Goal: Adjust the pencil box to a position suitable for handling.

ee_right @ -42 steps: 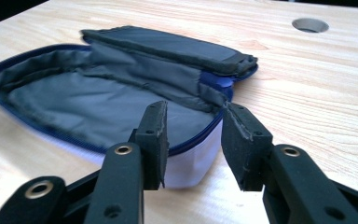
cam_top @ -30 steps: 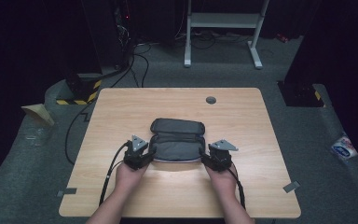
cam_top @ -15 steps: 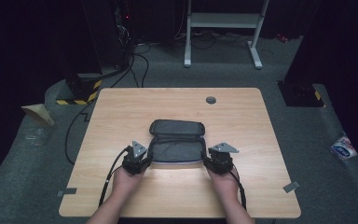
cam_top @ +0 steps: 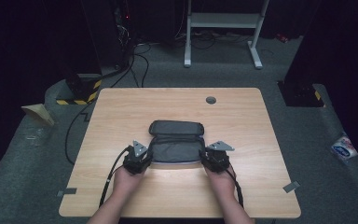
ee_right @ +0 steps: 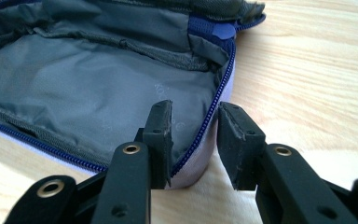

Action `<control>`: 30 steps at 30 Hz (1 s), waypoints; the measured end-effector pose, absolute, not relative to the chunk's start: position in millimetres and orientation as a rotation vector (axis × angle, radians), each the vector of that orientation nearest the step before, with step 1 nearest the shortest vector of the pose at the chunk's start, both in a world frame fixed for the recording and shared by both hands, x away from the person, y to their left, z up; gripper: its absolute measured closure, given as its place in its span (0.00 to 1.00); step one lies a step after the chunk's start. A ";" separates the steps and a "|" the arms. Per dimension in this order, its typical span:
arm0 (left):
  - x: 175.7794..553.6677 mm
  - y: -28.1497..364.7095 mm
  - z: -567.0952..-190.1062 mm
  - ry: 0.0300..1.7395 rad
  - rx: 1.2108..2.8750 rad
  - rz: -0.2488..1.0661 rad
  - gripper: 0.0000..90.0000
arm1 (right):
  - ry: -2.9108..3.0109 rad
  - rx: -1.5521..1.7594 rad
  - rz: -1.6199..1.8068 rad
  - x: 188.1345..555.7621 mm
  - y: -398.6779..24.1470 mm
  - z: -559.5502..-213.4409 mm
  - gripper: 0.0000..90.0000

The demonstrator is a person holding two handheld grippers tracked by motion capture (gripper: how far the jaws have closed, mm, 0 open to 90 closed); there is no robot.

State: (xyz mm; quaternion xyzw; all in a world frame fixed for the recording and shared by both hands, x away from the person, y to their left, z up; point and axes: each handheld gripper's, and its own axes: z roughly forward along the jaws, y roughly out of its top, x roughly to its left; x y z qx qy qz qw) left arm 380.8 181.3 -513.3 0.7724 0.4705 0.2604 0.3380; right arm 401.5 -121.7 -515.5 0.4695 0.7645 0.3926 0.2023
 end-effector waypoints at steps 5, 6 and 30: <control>380.7 184.2 -508.8 1.236 1.945 0.667 0.72 | 2.141 1.283 1.098 406.8 -115.5 -509.3 0.71; 380.5 185.3 -506.9 1.235 1.929 0.665 0.71 | 2.137 1.282 1.107 407.2 -115.2 -508.0 0.70; 374.2 201.2 -480.6 1.181 1.812 0.670 0.54 | 2.048 1.213 1.240 398.4 -122.4 -477.3 0.56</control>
